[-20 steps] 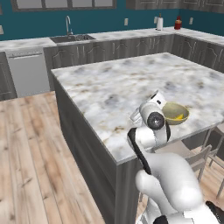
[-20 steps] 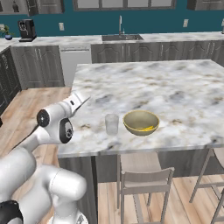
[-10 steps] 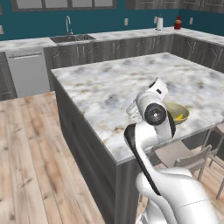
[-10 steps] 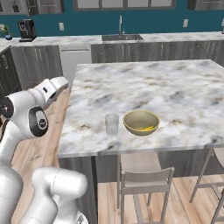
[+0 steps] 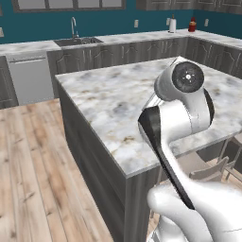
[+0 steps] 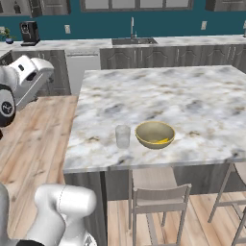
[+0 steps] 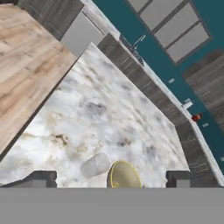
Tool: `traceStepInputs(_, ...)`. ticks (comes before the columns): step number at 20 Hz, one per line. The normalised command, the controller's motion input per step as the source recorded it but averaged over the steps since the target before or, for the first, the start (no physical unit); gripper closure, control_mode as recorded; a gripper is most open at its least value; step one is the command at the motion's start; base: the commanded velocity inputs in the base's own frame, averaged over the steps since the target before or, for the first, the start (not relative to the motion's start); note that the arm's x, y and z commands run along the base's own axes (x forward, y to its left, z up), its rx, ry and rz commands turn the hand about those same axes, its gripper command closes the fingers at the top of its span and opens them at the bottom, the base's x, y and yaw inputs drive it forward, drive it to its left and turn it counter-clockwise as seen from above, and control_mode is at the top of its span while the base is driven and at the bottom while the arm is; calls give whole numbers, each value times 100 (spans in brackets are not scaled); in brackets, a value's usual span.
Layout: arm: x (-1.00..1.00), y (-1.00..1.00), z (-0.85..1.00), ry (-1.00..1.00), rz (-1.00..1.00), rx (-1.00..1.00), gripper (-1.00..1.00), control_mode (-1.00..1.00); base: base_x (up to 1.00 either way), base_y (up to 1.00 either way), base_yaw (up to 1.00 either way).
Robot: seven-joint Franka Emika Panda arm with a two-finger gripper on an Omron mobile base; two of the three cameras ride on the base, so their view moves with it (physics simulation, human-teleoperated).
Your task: There is a bowl on the dining counter. Grab a lemon wedge from the fridge and place it in the bowl. Then get the liquor bottle and glass cup from the cabinet and place them next to the bowl.
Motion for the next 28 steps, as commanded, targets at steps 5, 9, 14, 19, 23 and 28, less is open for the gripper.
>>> traceStepInputs(5,-69,3,-3,12,11,0,-100,-100,0,0,0)
traceStepInputs(9,-30,3,-54,0,23,0,-100,-100,0,0,0)
traceStepInputs(14,0,-8,-35,-15,21,0,-100,-100,0,0,0)
traceStepInputs(19,-2,-10,-7,-5,7,0,-100,-100,0,0,0)
traceStepInputs(23,-59,19,-1,-2,4,-2,-100,-100,0,0,0)
traceStepInputs(28,0,0,0,0,0,0,-100,100,-86,85,23)
